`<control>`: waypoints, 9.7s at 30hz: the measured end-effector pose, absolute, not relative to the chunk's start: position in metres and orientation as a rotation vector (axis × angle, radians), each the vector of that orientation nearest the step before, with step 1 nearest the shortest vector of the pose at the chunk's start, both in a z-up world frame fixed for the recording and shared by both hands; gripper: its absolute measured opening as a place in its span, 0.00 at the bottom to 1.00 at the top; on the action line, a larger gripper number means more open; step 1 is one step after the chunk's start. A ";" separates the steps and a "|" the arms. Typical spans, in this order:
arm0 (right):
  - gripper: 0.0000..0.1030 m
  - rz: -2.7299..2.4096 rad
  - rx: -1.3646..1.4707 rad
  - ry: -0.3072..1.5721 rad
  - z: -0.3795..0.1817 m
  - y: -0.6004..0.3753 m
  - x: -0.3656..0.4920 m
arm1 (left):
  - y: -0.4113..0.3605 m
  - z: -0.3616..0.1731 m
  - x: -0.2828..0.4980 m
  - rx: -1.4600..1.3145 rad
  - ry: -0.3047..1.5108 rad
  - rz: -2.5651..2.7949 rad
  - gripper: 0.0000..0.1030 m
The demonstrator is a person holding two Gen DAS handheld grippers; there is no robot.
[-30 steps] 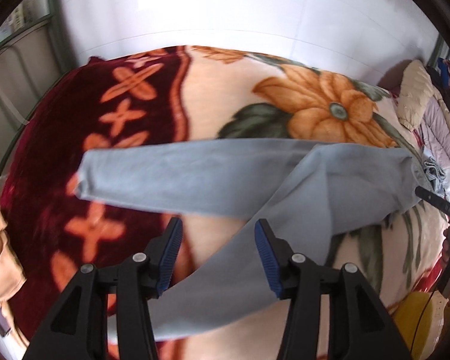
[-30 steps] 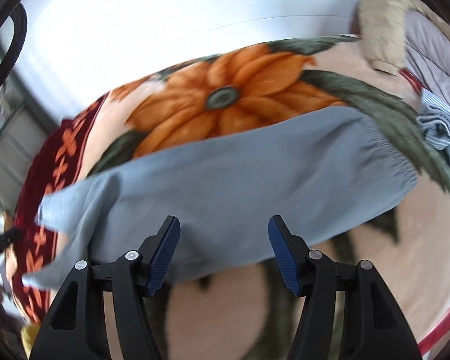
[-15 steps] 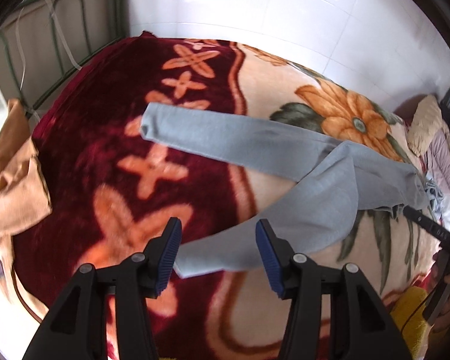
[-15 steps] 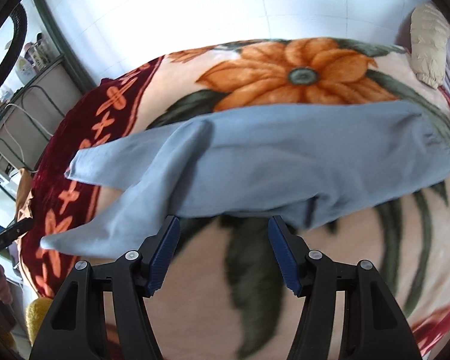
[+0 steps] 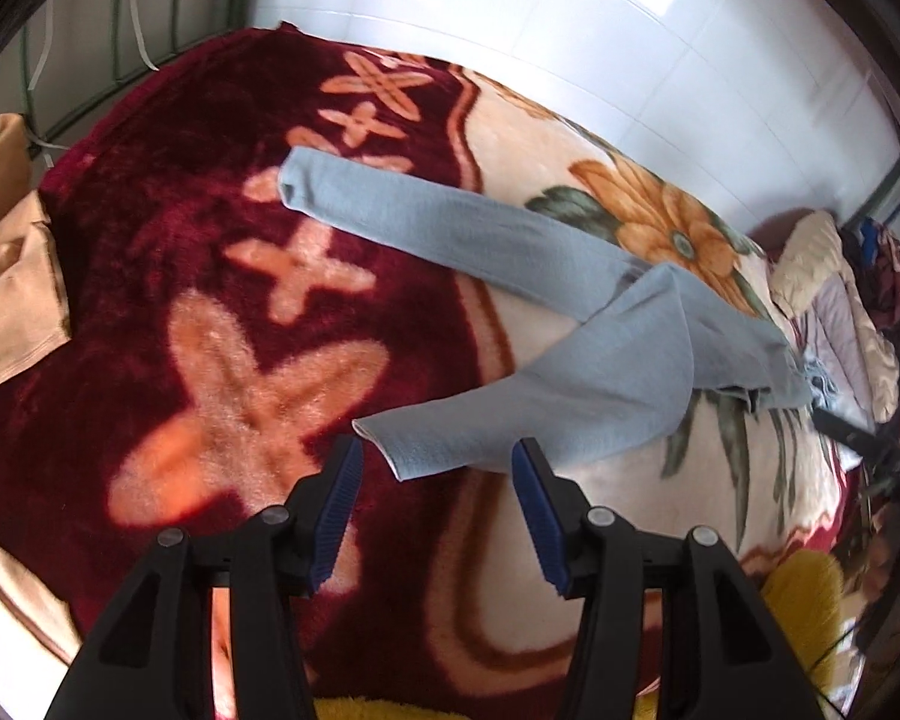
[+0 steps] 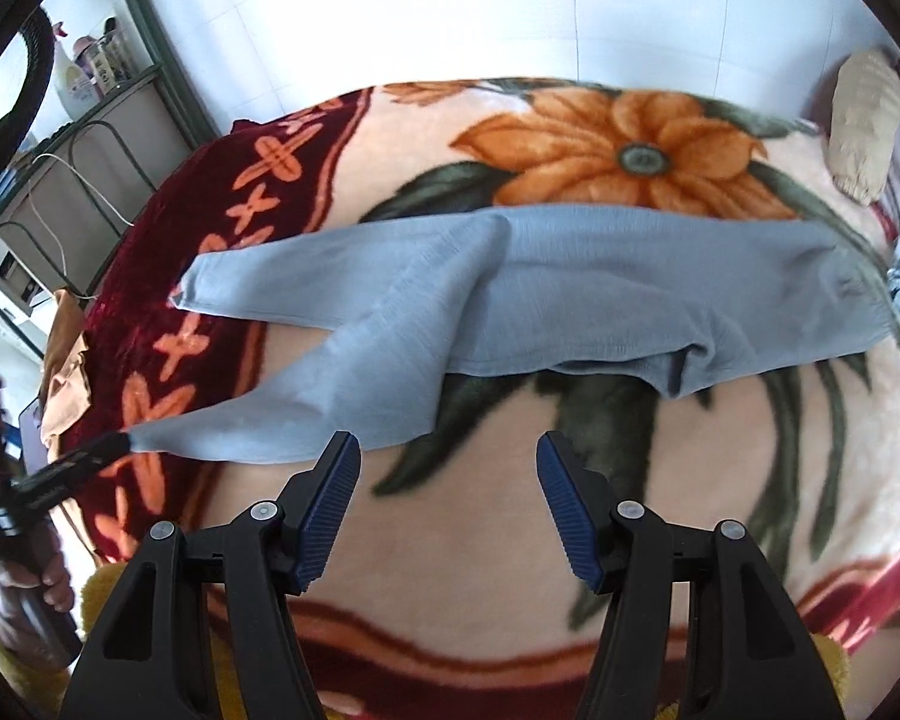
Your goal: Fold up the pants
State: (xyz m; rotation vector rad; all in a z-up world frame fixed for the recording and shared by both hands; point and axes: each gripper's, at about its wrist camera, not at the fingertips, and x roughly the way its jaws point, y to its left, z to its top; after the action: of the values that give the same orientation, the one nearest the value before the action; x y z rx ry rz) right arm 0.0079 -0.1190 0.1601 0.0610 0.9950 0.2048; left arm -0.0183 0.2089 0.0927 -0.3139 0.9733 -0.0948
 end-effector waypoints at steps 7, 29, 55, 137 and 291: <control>0.60 0.207 0.023 1.044 0.204 -0.105 0.023 | 0.208 0.077 -0.007 -0.297 1.005 -0.103 0.53; 0.60 0.328 -0.170 1.181 0.125 -0.075 0.202 | 0.201 0.079 -0.001 -0.351 0.996 -0.074 0.09; 0.06 0.885 -0.973 1.273 0.042 -0.010 0.222 | 0.196 0.089 0.011 -0.247 0.974 0.028 0.08; 0.33 0.451 -0.172 1.091 0.041 0.037 0.146 | 0.292 0.042 0.198 -0.156 0.978 0.201 0.26; 0.03 0.894 -0.705 0.895 0.026 0.237 0.257 | 0.318 0.048 0.145 -0.395 0.950 0.575 0.35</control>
State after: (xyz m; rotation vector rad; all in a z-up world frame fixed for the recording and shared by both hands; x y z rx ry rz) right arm 0.2570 0.2375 0.0264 -0.7047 0.8954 0.8939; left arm 0.1454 0.3179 0.0478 -0.3953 0.9502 0.5745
